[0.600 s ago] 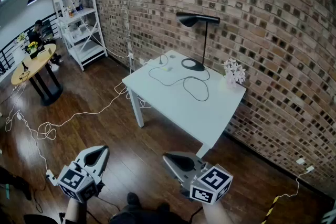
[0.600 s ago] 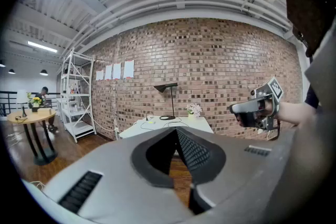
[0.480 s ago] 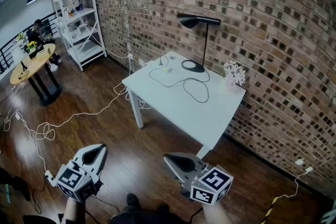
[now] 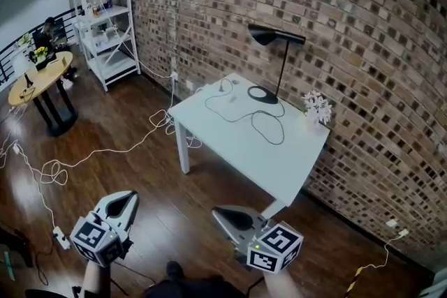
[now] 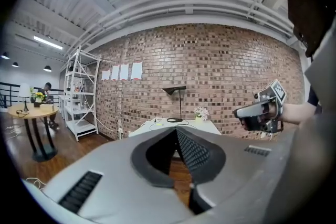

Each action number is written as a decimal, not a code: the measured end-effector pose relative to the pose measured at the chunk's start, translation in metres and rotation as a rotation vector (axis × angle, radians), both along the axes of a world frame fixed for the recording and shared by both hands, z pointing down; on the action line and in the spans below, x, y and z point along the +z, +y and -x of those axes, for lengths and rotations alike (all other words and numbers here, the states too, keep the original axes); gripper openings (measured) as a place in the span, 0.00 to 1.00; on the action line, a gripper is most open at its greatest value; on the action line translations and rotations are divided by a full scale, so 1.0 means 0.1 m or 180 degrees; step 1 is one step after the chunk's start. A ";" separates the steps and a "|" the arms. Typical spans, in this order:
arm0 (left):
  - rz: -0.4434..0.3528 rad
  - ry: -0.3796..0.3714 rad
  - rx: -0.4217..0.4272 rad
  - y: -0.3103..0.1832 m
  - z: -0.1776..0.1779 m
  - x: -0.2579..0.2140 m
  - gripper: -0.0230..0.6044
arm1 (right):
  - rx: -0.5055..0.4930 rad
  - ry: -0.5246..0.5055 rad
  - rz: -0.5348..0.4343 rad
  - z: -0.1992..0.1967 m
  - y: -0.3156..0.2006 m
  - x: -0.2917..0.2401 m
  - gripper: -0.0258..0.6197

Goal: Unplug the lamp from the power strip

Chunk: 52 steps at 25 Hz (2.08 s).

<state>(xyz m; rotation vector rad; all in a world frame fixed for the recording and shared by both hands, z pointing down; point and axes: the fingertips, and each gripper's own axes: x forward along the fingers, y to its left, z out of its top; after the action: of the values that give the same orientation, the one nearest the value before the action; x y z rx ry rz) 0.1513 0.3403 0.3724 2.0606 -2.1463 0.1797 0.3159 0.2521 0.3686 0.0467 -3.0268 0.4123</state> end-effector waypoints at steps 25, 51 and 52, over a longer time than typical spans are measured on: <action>-0.0032 0.0327 0.0073 0.35 1.23 0.19 0.03 | -0.0020 0.0443 -0.0316 1.38 0.48 0.17 0.05; 0.0231 0.0314 -0.0027 -0.31 1.41 0.41 0.03 | -0.0264 0.0489 -0.0125 1.68 -0.13 0.45 0.05; 0.0236 0.0308 -0.0033 -0.37 1.43 0.41 0.03 | -0.0262 0.0489 -0.0094 1.69 -0.20 0.46 0.05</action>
<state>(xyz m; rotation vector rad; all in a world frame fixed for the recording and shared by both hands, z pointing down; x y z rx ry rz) 0.0085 0.3033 0.4131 1.9752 -2.0616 0.1529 0.1464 0.2321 0.4151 -0.0423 -2.8720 0.3402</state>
